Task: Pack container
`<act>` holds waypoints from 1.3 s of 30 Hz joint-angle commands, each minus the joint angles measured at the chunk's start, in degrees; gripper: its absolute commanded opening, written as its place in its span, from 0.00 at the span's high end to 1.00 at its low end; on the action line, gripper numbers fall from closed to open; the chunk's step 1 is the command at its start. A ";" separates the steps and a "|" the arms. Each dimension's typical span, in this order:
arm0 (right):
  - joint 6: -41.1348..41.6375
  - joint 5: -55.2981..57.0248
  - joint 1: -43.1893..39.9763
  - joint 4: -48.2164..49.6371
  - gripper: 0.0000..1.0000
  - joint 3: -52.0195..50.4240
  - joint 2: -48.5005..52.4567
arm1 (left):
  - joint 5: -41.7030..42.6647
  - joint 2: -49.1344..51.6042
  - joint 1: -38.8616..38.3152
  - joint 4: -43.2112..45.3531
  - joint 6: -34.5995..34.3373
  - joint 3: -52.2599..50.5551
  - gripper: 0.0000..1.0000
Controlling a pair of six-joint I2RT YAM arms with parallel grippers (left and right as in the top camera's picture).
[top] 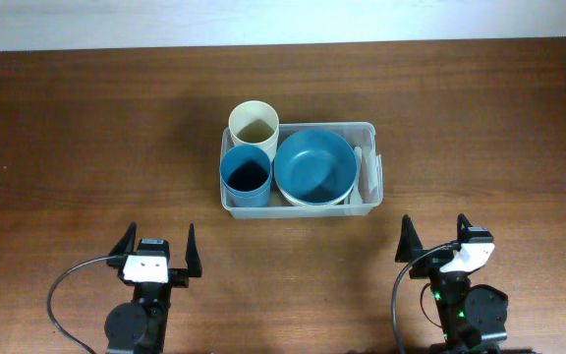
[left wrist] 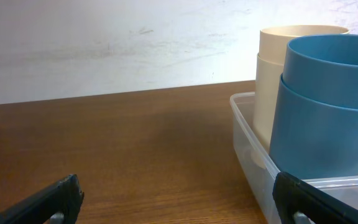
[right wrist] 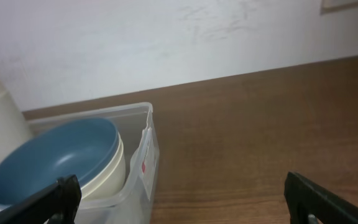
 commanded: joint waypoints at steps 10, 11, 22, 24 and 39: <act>-9.92 -1.46 -0.37 -0.24 0.01 -0.52 -0.70 | -0.24 -0.48 0.24 -0.07 0.70 -0.22 0.01; -9.92 -1.46 -0.37 -0.24 0.01 -0.52 -0.68 | -0.24 -0.48 0.24 -0.07 0.70 -0.22 0.00; -9.94 -1.44 -0.37 -0.17 0.01 -0.52 0.22 | -0.24 -0.48 0.24 -0.07 0.70 -0.22 0.00; -9.92 -1.44 -0.37 -0.20 0.01 -0.52 0.22 | -0.24 -0.48 0.24 -0.07 0.70 -0.22 0.00; -9.94 -1.44 -0.37 -0.17 0.01 -0.52 0.22 | -0.24 -0.48 0.24 -0.07 0.70 -0.22 0.00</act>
